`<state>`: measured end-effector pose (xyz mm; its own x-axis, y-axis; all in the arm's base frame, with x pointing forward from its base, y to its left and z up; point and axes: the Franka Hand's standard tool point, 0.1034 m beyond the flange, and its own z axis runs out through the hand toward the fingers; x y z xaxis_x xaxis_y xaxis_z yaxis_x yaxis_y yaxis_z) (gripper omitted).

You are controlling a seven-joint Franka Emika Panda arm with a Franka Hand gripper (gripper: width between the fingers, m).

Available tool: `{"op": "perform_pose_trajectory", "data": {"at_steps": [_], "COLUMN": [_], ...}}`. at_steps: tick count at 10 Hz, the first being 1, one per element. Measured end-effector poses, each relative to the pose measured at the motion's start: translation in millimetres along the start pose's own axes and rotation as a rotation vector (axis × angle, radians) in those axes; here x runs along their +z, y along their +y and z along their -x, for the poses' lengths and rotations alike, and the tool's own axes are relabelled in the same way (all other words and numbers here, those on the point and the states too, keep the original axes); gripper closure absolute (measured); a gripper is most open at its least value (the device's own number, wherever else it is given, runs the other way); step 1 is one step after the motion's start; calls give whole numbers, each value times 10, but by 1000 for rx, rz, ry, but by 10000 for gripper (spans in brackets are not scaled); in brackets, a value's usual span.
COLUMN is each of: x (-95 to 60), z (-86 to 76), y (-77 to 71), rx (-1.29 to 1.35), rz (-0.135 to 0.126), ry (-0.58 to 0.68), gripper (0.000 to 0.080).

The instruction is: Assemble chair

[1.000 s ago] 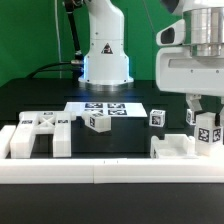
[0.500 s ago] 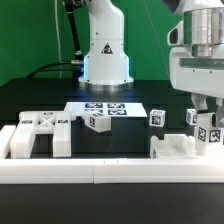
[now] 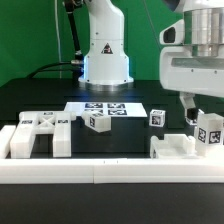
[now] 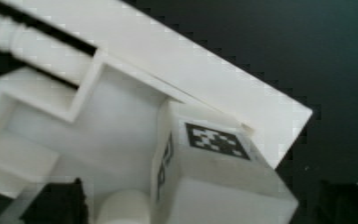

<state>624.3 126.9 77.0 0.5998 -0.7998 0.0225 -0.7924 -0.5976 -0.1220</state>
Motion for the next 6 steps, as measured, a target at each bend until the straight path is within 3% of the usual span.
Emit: {"op": "perform_pose_trajectory", "data": {"at_steps": [4,6], "x": [4,0], "z": [-16,-10], "y": [7,9], "rx": [-385,-598], "rz": [1,15], "ry": [1,-5], "gripper": [151,151]}}
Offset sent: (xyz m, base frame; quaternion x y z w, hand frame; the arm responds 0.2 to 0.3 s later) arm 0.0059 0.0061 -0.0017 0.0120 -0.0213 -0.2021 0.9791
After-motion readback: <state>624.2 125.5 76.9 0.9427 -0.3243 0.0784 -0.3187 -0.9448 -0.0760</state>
